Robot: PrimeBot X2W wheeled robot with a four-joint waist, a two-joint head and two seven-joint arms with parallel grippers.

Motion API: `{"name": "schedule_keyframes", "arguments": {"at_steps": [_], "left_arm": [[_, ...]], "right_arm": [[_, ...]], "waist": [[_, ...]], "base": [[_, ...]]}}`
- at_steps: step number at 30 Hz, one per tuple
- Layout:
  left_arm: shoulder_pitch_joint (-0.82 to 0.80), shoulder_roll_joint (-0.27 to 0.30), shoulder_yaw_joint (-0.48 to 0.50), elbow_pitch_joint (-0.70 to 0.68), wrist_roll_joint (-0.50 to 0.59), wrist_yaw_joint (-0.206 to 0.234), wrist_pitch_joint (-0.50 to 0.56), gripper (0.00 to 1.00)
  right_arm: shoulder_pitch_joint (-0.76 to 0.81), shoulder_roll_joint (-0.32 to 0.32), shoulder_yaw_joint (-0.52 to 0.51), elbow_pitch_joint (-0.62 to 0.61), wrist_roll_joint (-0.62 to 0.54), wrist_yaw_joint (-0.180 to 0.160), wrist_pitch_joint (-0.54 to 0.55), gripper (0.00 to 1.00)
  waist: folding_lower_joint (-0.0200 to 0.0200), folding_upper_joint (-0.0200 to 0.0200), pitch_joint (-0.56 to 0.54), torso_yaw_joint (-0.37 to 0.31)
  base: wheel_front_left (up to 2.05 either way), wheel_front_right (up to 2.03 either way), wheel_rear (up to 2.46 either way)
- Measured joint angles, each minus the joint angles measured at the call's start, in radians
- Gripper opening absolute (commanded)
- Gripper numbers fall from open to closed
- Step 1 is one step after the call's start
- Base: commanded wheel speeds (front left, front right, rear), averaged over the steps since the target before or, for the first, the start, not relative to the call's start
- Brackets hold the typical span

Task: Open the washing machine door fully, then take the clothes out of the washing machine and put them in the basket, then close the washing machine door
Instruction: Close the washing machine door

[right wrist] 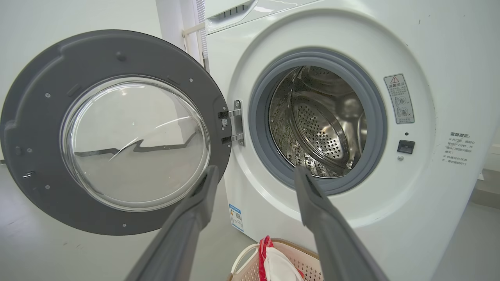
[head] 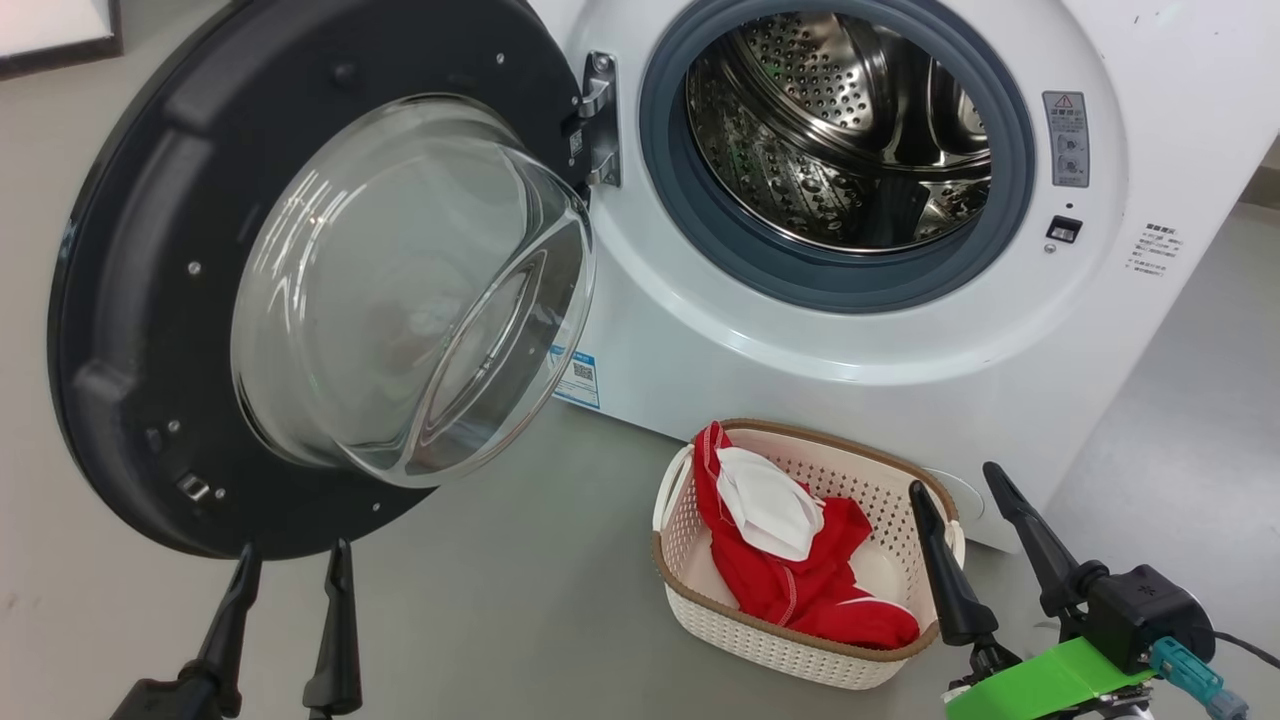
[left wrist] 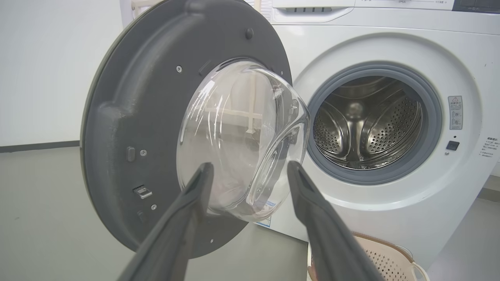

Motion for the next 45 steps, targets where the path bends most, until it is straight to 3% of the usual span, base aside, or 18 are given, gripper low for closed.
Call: {"name": "schedule_keyframes", "arguments": {"at_steps": [2, 3, 4, 5, 14, 21, 25, 30, 35, 40, 45], "left_arm": [[0.0, 0.0, 0.0, -0.001, 0.0, 0.0, 0.0, 1.0], [0.0, 0.0, 0.0, -0.001, 0.0, 0.0, 0.0, 0.32], [0.0, 0.0, 0.0, -0.001, 0.0, 0.0, 0.0, 0.32], [0.0, 0.0, -0.001, -0.001, -0.001, 0.0, 0.0, 0.0], [-0.015, -0.002, 0.056, -0.038, -0.025, 0.023, -0.008, 0.0], [-0.218, 0.035, 0.153, -0.084, -0.034, 0.028, -0.021, 0.0], [-0.36, 0.04, 0.219, -0.042, -0.114, 0.026, -0.025, 0.0], [-0.525, 0.065, 0.258, 0.111, -0.164, 0.024, -0.02, 0.0], [-0.721, 0.109, 0.289, 0.362, -0.204, 0.025, 0.004, 0.0], [-0.903, 0.12, 0.405, 0.655, -0.367, 0.026, 0.112, 0.0], [-0.982, 0.172, 0.452, 0.863, -0.427, 0.04, 0.252, 0.0]], "right_arm": [[0.0, 0.0, -0.001, 0.0, 0.001, 0.0, 0.0, 1.0], [0.0, 0.0, -0.001, 0.0, 0.001, 0.0, 0.0, 1.0], [0.0, 0.0, -0.002, 0.0, 0.001, 0.0, 0.0, 1.0], [0.0, 0.0, -0.002, 0.0, 0.001, 0.0, 0.0, 1.0], [0.0, 0.0, -0.005, 0.0, 0.001, 0.0, 0.0, 1.0], [0.0, 0.0, -0.005, 0.007, -0.002, 0.0, 0.0, 1.0], [-0.001, 0.0, -0.009, 0.016, -0.009, 0.0, 0.0, 1.0], [-0.005, 0.0, -0.033, 0.024, -0.019, 0.0, 0.0, 1.0], [-0.034, 0.0, -0.031, 0.028, -0.042, 0.0, 0.0, 1.0], [-0.044, 0.0, -0.023, 0.034, -0.059, 0.0, 0.0, 1.0], [-0.045, 0.0, -0.02, 0.036, -0.062, 0.0, 0.0, 1.0]], "waist": [[0.0, 0.0, 0.0, -0.003], [0.0, 0.0, 0.001, -0.005], [0.0, 0.0, 0.001, -0.007], [0.0, 0.0, 0.001, -0.008], [0.0, 0.0, 0.004, -0.01], [0.0, 0.0, 0.008, -0.011], [0.0, 0.0, 0.009, -0.02], [-0.0001, 0.0, 0.01, -0.034], [0.0, 0.0, 0.018, -0.056], [0.0, 0.0001, 0.03, -0.079], [0.0, 0.0, 0.043, -0.104]], "base": [[0.0, 0.0, 0.0], [0.0, 0.0, 0.0], [0.0, 0.0, 0.0], [0.0, 0.0, 0.0], [0.0, 0.0, 0.0], [0.0, 0.0, 0.0], [0.0, 0.0, 0.0], [0.0, 0.0, 0.0], [0.0, 0.0, 0.0], [0.0, 0.0, 0.0], [0.0, 0.0, 0.0]]}}
